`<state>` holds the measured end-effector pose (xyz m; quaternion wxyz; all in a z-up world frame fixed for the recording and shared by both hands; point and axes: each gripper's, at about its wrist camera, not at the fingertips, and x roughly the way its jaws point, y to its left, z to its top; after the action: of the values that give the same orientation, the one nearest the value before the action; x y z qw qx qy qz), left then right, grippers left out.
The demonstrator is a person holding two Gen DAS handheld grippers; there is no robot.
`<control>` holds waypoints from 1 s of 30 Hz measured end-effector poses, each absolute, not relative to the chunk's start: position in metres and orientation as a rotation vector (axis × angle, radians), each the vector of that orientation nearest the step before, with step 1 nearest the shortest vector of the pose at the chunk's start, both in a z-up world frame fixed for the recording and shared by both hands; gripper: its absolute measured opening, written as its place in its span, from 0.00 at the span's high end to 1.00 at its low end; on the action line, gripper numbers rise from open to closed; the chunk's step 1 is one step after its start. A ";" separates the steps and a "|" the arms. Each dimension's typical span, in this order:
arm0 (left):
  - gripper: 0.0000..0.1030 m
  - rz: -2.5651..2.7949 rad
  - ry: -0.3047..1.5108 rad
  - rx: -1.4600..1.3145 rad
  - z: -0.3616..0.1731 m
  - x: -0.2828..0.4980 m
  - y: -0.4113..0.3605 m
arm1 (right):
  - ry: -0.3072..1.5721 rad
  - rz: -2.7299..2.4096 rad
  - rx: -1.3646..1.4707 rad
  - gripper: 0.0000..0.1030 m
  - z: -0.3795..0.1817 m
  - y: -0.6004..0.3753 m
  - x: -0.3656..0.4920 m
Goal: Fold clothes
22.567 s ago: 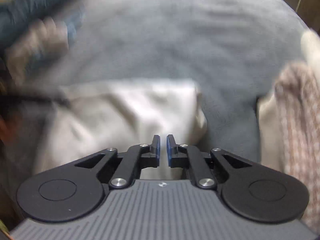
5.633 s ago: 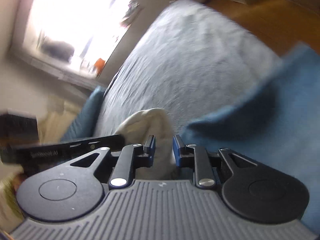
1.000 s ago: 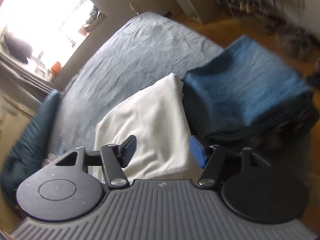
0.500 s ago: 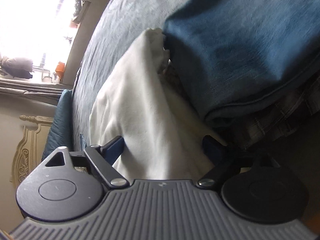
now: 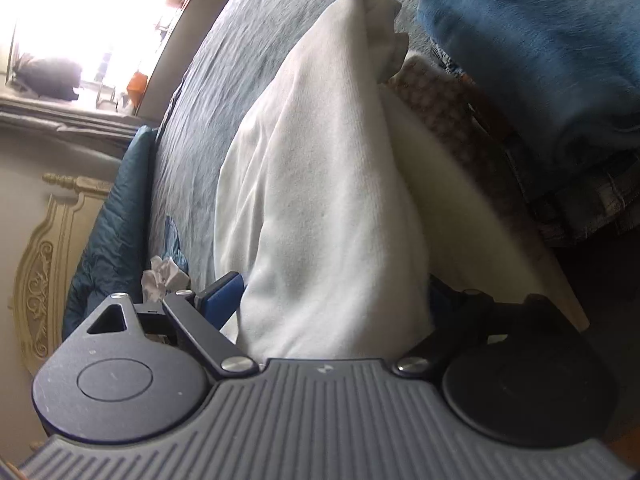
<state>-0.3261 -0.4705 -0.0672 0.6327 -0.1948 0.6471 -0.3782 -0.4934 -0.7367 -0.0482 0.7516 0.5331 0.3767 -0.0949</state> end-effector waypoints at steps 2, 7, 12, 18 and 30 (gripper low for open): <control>0.44 -0.877 1.470 -0.405 -0.063 -0.335 -0.478 | 0.840 -0.191 1.159 0.13 -0.049 -0.745 -0.495; 0.44 -0.886 1.468 -0.364 -0.059 -0.352 -0.488 | 0.902 -0.142 1.135 0.18 -0.051 -0.761 -0.505; 0.43 -0.870 1.463 -0.362 -0.062 -0.356 -0.490 | 0.974 -0.058 1.066 0.19 -0.051 -0.769 -0.495; 0.42 -0.837 1.485 -0.381 -0.054 -0.349 -0.479 | 1.028 -0.117 0.982 0.15 -0.029 -0.760 -0.482; 0.42 -1.061 1.092 -0.082 0.053 -0.365 -0.485 | 0.843 -0.408 0.344 0.26 0.103 -0.685 -0.523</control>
<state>-0.3648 -0.4849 0.0531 0.7232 -0.0371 0.4945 -0.4808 -0.5232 -0.6852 0.1033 0.8781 0.1649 0.4044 -0.1955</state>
